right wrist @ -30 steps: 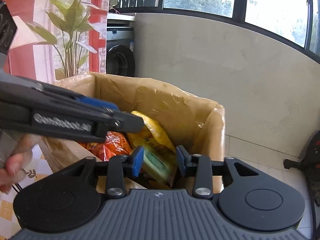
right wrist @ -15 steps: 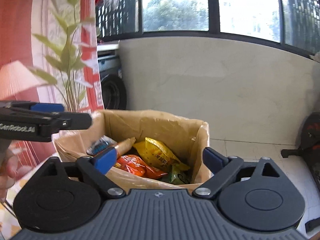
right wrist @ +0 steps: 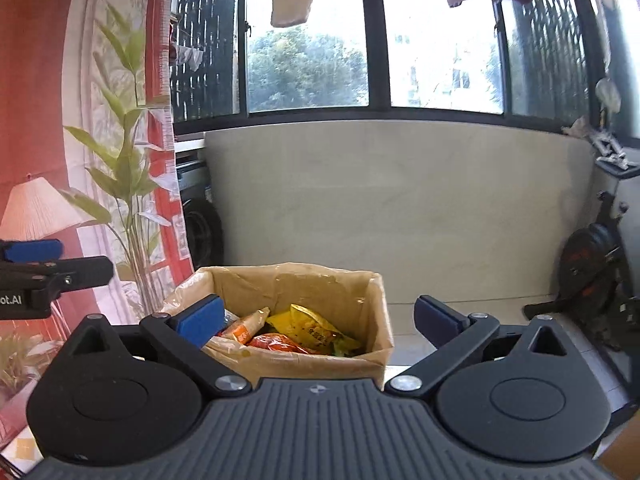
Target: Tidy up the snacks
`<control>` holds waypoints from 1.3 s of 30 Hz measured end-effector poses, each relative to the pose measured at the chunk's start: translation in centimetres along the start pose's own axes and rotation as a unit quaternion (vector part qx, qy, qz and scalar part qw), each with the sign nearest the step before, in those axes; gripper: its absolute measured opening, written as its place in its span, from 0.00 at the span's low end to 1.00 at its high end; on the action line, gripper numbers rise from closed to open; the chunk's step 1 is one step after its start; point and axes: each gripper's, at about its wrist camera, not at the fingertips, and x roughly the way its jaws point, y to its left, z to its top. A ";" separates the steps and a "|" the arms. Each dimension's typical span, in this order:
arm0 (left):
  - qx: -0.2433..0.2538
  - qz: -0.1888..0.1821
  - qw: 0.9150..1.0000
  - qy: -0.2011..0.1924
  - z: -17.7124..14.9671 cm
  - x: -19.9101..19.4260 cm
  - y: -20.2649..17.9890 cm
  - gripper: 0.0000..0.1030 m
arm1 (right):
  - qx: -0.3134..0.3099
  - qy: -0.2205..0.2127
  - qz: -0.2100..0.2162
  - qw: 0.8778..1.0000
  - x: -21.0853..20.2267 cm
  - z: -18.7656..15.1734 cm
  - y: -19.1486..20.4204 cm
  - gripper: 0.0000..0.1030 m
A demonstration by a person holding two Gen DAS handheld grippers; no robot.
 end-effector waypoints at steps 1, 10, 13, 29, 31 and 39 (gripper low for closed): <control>-0.003 0.001 1.000 -0.002 0.0 -0.7 0.1 0.92 | 0.000 -0.003 -0.004 1.000 -0.6 -0.2 0.2 1.00; 0.010 0.029 0.999 -0.013 -0.8 -5.4 -1.0 0.92 | 0.022 -0.019 -0.003 1.000 -4.2 -1.5 1.5 1.00; 0.009 0.032 0.999 -0.017 -1.2 -6.3 -1.1 0.92 | 0.028 -0.017 0.007 0.999 -4.7 -1.8 1.6 1.00; -0.016 0.033 0.999 -0.005 -2.0 -7.0 -0.6 0.92 | 0.032 -0.009 -0.001 0.999 -5.5 -2.7 2.2 1.00; -0.019 0.034 0.999 -0.006 -2.0 -7.1 -0.6 0.92 | 0.031 -0.009 0.000 0.999 -5.6 -2.7 2.2 1.00; -0.026 0.037 0.999 -0.007 -2.0 -7.4 -0.3 0.92 | 0.028 -0.011 0.002 1.000 -5.7 -2.6 2.3 1.00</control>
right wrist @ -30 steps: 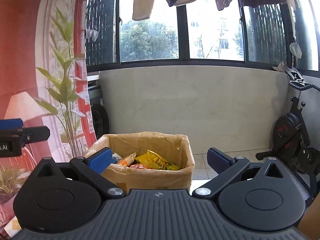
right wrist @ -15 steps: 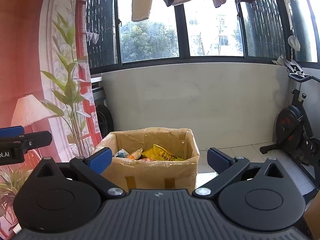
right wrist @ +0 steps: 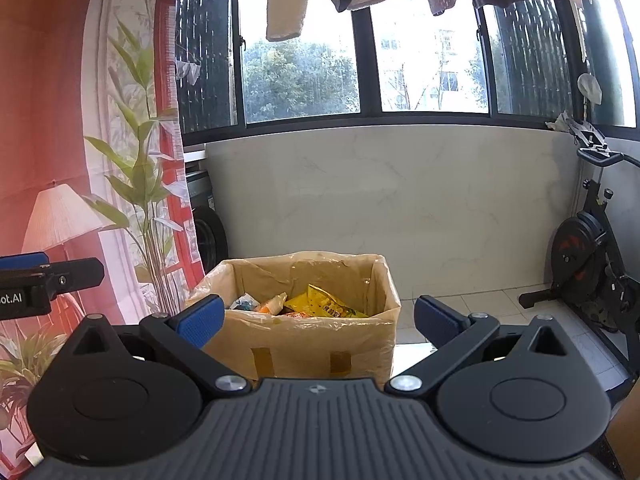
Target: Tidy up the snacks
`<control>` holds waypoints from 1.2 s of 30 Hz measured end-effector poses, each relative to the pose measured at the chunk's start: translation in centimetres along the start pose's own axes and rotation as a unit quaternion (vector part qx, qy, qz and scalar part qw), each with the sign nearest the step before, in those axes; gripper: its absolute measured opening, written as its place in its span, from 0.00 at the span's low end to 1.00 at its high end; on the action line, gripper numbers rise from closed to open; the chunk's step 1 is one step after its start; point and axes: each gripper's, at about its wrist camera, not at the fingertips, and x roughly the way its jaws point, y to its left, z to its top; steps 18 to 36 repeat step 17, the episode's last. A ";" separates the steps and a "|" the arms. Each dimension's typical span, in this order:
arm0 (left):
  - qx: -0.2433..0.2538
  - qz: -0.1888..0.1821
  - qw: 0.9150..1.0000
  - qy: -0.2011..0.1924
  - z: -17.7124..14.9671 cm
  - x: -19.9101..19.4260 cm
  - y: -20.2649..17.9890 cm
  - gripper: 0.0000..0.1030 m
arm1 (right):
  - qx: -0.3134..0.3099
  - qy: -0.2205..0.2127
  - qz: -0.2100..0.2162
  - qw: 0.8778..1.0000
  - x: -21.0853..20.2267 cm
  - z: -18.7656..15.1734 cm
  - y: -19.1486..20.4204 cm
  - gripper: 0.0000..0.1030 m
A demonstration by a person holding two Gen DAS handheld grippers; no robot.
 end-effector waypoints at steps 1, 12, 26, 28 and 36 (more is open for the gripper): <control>0.000 0.001 1.000 0.000 0.0 0.0 0.0 0.92 | 0.000 0.000 0.001 1.000 0.0 0.0 0.0 1.00; -0.002 -0.001 1.000 -0.003 0.0 -0.1 0.1 0.92 | -0.003 0.002 0.004 1.000 0.0 -0.2 0.2 1.00; -0.005 -0.002 1.000 -0.003 -0.1 -0.1 0.2 0.92 | -0.003 0.002 0.003 1.000 0.0 -0.2 0.2 1.00; -0.005 -0.002 1.000 -0.003 -0.1 -0.1 0.2 0.92 | -0.003 0.002 0.003 1.000 0.0 -0.2 0.2 1.00; -0.005 -0.002 1.000 -0.003 -0.1 -0.1 0.2 0.92 | -0.003 0.002 0.003 1.000 0.0 -0.2 0.2 1.00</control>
